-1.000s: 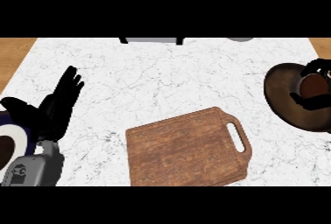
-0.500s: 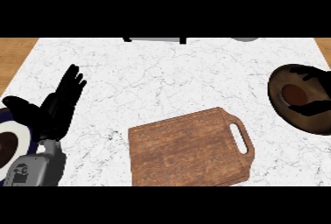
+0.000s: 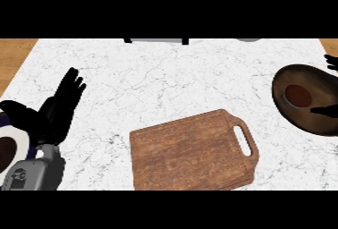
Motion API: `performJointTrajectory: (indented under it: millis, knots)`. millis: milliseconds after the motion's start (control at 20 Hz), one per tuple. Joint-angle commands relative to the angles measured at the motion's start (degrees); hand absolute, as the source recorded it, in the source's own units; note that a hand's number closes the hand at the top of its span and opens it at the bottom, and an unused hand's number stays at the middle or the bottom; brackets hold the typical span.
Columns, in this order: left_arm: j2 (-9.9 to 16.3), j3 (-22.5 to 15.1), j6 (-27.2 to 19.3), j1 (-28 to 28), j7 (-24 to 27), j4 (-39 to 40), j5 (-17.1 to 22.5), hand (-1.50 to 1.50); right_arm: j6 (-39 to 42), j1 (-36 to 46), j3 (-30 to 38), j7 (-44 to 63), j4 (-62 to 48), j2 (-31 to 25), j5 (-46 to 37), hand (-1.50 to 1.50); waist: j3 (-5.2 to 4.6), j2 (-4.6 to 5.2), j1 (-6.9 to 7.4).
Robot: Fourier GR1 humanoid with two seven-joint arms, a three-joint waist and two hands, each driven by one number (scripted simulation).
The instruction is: Pick the cupcake from the cutting board and place it in the pan
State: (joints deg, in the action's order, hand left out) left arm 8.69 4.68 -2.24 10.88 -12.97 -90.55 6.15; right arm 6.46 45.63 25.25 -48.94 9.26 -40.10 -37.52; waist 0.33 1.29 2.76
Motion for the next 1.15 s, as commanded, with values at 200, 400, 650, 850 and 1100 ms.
performJointTrajectory:
  millis: [200, 400, 650, 850, 1100]
  knots:
    - [-0.1, 0.2, -0.28, -0.29, -0.57, -1.15, 0.2, 0.0, 22.08, -1.58, 7.43, -2.67, -4.66, -12.29, 7.89, -1.5, 0.1, -0.12, -0.6]
    - [-0.12, 0.62, -1.78, 1.42, -1.03, -0.98, -0.63, 0.0, 28.65, -4.76, 9.26, -6.12, -5.27, -13.11, 10.26, -1.5, 0.34, 0.04, -1.32]
    - [0.77, 1.6, -0.76, -1.25, -0.37, -1.09, 0.06, 0.0, 35.6, -8.64, 8.85, -8.08, -4.33, -15.62, 10.63, -1.5, 0.39, -0.3, -1.88]
    - [0.31, 1.07, -0.24, -1.42, 0.78, -0.79, 0.07, 0.0, 34.92, -9.75, 8.97, -8.19, -2.63, -15.09, 11.5, -1.5, 0.43, -0.16, -1.59]
    - [-0.38, 0.6, -1.03, -0.96, 0.54, -0.97, -0.38, 0.0, 34.81, -11.97, 8.76, -8.39, -0.77, -16.31, 12.28, -1.5, 0.54, -0.1, -1.88]
